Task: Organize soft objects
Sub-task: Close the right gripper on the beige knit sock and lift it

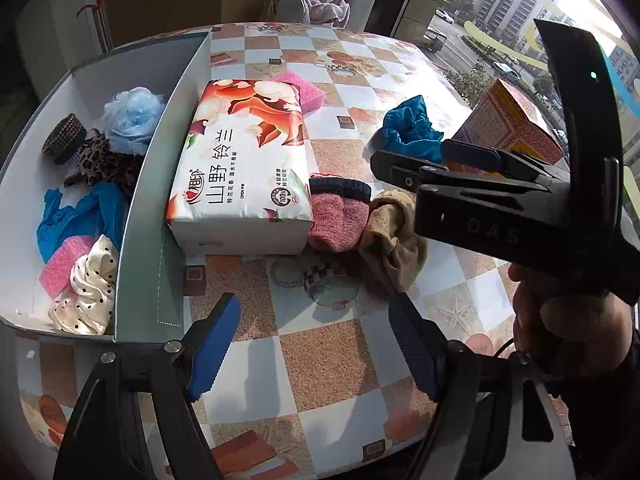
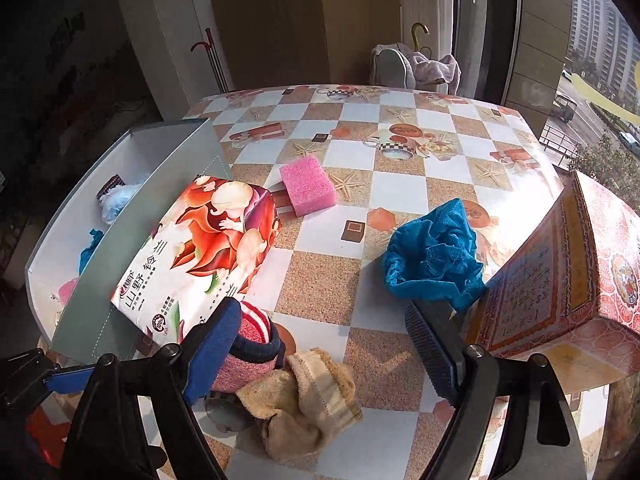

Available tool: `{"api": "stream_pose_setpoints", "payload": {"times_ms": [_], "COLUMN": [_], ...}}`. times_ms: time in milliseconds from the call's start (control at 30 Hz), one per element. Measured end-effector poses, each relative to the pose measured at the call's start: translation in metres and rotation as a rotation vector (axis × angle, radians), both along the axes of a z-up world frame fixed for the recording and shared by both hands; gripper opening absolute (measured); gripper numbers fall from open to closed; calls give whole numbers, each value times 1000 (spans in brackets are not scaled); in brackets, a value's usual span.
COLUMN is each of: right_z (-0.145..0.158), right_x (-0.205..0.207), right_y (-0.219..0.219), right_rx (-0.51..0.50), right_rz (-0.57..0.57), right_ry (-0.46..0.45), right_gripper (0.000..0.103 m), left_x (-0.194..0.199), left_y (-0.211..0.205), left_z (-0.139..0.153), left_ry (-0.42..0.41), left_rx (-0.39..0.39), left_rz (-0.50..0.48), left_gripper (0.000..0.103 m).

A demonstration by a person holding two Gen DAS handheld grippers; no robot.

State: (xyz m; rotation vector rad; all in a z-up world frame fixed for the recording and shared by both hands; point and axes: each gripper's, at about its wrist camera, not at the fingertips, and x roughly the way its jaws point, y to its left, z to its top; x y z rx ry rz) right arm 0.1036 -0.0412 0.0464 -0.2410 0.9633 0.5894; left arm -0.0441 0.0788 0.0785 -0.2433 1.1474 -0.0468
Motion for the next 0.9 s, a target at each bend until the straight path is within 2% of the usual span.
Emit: {"api": "stream_pose_setpoints", "payload": {"times_ms": [133, 267, 333, 400, 467, 533, 567, 600, 633, 700, 767, 900], "right_z": [-16, -32, -27, -26, -30, -39, -45, -52, -55, -50, -44, -43], "right_x": [-27, -21, -21, -24, -29, -30, -30, -28, -27, -27, -35, -59], "right_y": [-6, -19, -34, -38, -29, -17, -12, -9, -10, -25, -46, -97], "right_rx": [17, 69, 105, 118, 76, 37, 11, -28, -53, 4, 9, -6], "right_rz": [138, 141, 115, 144, 183, 204, 214, 213, 196, 174, 131, 33], "right_ry": [52, 152, 136, 139, 107, 85, 87, 93, 88, 104, 80, 62], "right_gripper": [85, 85, 85, 85, 85, 85, 76, 49, 36, 22, 20, 20], "left_x": [-1, -2, -7, -8, -8, -7, -5, -3, 1, 13, 28, 56], "left_y": [-2, -12, -13, -11, -7, -2, 0, -1, -4, -17, -39, -86], "left_z": [-3, -3, 3, 6, 8, 15, 19, 24, 29, 34, 32, 15], "left_ry": [7, -3, -31, -42, -52, -65, -77, -92, -108, -120, -115, -106], "left_rx": [0, 33, 36, 39, 50, 17, -9, -29, -45, -43, 0, 161], "left_rz": [-25, -66, -92, -116, -124, -120, -124, -131, -143, -172, -205, -247], "left_gripper": [80, 80, 80, 80, 80, 80, 80, 80, 80, 80, 80, 80]}}
